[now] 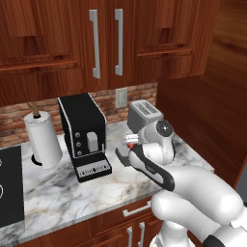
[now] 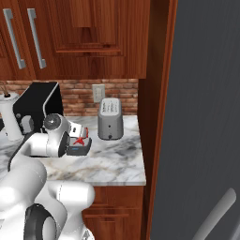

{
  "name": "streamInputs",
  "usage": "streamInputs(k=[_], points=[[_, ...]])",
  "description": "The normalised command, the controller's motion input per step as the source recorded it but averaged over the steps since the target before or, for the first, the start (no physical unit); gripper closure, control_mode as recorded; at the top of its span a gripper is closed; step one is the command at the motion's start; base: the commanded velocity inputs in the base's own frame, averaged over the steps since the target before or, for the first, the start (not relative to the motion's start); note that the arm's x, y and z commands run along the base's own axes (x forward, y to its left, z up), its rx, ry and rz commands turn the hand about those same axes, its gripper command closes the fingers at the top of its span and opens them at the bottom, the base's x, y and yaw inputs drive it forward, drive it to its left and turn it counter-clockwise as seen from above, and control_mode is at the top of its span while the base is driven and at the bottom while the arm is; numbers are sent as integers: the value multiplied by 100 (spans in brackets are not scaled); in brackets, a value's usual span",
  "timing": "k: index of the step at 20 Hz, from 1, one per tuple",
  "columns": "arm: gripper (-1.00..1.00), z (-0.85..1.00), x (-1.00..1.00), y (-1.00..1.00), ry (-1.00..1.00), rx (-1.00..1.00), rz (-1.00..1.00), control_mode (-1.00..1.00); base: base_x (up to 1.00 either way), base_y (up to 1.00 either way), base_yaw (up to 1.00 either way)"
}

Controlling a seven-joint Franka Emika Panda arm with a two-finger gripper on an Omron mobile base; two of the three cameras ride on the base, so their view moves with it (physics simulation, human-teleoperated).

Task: Take the fish from the fridge and place it on the digital scale on the counter by the fridge. Wait a few seconds for a reading, then move it to the plate on the dining counter.

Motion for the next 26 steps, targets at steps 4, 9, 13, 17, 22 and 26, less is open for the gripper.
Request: streamInputs(k=[4, 9, 13, 17, 22, 26], points=[[-100, 0, 0, 0, 0, 0, 0, -100, 0, 0, 0], [-100, 0, 0, 0, 0, 0, 0, -100, 0, 0, 0], [-100, 0, 0, 0, 0, 0, 0, -100, 0, 0, 0], [-100, 0, 0, 0, 0, 0, 0, -100, 0, 0, 0], [-100, 0, 0, 0, 0, 0, 0, -100, 0, 0, 0], [-100, 0, 0, 0, 0, 0, 0, -100, 0, 0, 0]])
